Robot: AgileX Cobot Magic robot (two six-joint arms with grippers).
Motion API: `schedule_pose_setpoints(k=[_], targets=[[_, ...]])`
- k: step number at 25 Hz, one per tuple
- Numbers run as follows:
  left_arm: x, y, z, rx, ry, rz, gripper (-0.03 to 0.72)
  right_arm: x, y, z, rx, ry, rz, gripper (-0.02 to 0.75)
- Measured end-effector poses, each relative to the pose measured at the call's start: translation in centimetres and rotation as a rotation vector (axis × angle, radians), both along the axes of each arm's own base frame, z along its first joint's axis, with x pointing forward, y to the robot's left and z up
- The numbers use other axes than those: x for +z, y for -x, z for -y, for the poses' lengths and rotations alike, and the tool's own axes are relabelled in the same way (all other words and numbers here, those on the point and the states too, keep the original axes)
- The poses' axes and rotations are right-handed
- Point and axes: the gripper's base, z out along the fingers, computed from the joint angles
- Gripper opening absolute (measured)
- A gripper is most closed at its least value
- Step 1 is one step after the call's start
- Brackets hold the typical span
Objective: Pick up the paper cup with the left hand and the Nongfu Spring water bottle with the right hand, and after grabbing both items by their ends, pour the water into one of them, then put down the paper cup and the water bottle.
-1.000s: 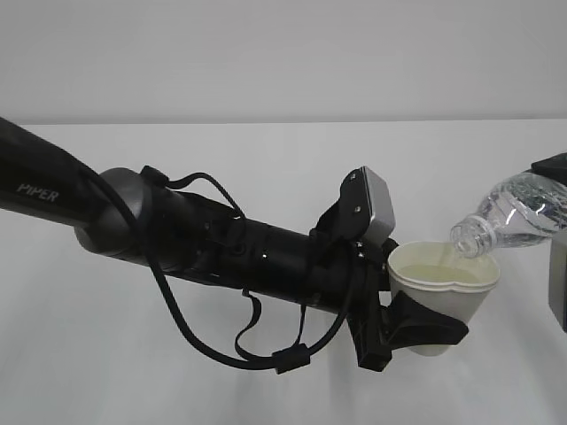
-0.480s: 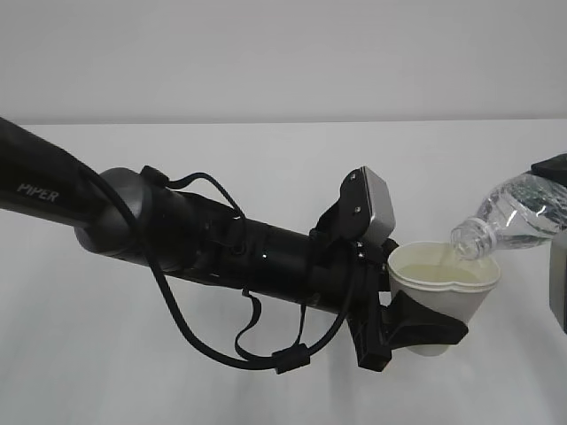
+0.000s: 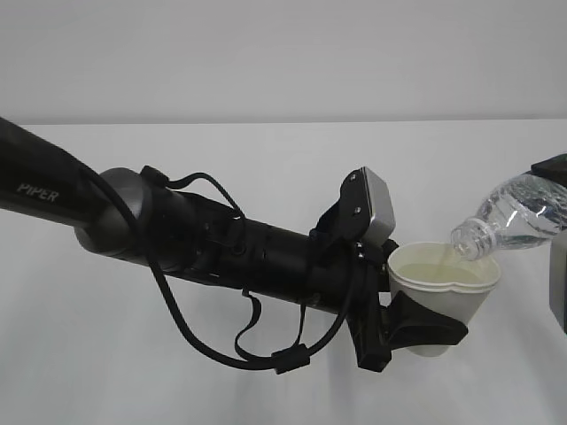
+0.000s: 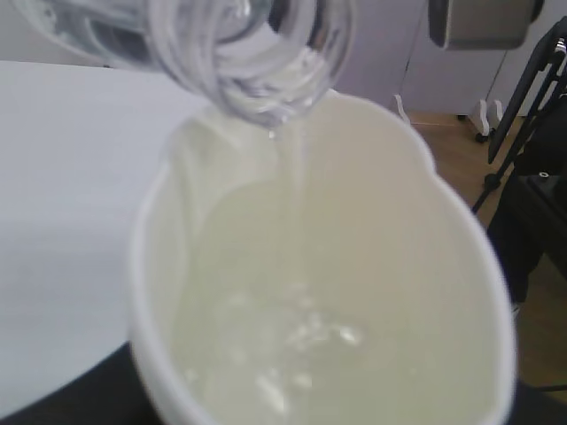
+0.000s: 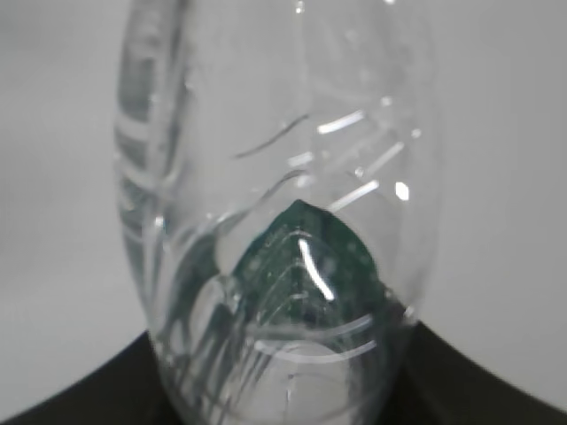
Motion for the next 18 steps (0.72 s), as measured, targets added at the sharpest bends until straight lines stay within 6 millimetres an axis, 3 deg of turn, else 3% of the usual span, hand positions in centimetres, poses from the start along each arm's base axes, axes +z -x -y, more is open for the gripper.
schedule_pose_setpoints(k=[18], targets=[[0.0, 0.0, 0.0, 0.0, 0.0, 0.0, 0.384, -0.01, 0.0, 0.0, 0.002, 0.006, 0.0, 0.343]])
